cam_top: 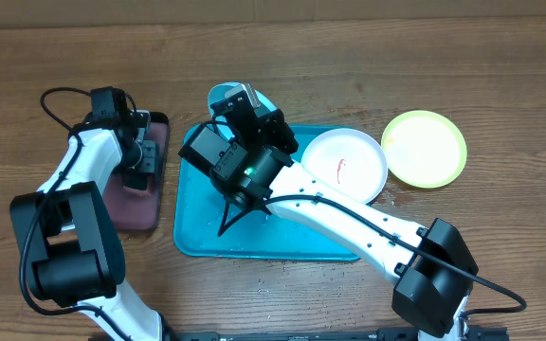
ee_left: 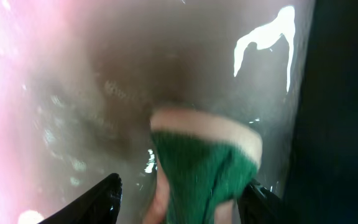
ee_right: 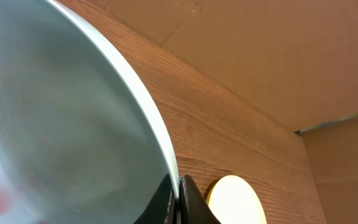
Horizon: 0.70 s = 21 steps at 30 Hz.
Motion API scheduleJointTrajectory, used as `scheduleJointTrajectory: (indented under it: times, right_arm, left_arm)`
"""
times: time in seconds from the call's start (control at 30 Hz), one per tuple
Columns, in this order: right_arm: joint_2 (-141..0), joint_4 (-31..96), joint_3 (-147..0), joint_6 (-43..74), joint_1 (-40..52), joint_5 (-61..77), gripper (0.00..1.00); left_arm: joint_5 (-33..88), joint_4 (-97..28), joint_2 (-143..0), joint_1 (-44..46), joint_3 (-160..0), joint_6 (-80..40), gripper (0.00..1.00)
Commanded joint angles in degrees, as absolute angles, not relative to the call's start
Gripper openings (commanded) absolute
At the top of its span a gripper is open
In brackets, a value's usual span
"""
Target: Clean dirty plates on tray and stack at the side
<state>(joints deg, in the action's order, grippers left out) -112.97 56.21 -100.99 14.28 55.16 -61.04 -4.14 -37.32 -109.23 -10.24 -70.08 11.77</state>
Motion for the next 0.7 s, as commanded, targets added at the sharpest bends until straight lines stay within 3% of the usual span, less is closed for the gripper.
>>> scheduleJointTrajectory:
  times: [0.0,0.1,0.27,0.4,0.53,0.67]
  right_arm:
    - [-111.22,55.9,-102.56,14.59,55.11,-61.43,0.04]
    - [-111.22,55.9,-102.56,14.57,55.11,-61.43,0.04]
    - [-111.22,55.88,-102.56,14.57,55.11,-61.43,0.04]
    - [-111.22,55.94,-102.56,14.57,55.11,-61.43,0.04]
    - [-111.22,56.1,-102.56,14.57,55.11,-61.45,0.04]
    - [-111.22,56.1,-102.56,14.57,55.11,-61.45,0.04]
  left_arm:
    - [-4.36,-39.38,-107.57,-10.52,-70.78,10.59,0.61]
    - [-4.34,-41.52,-107.57,-10.48,-70.61,9.78,0.62]
    - [-4.38,-45.74,-107.57,-10.48,-70.54,9.8,0.53]
    - [-4.38,-45.87,-107.57,-10.48,-70.54,9.78,0.23]
    - [-4.62,-45.78,-107.57,-10.48,-70.57,8.82,0.05]
    - [-5.41,-45.69,-107.55,-10.5,-71.18,7.46,0.04]
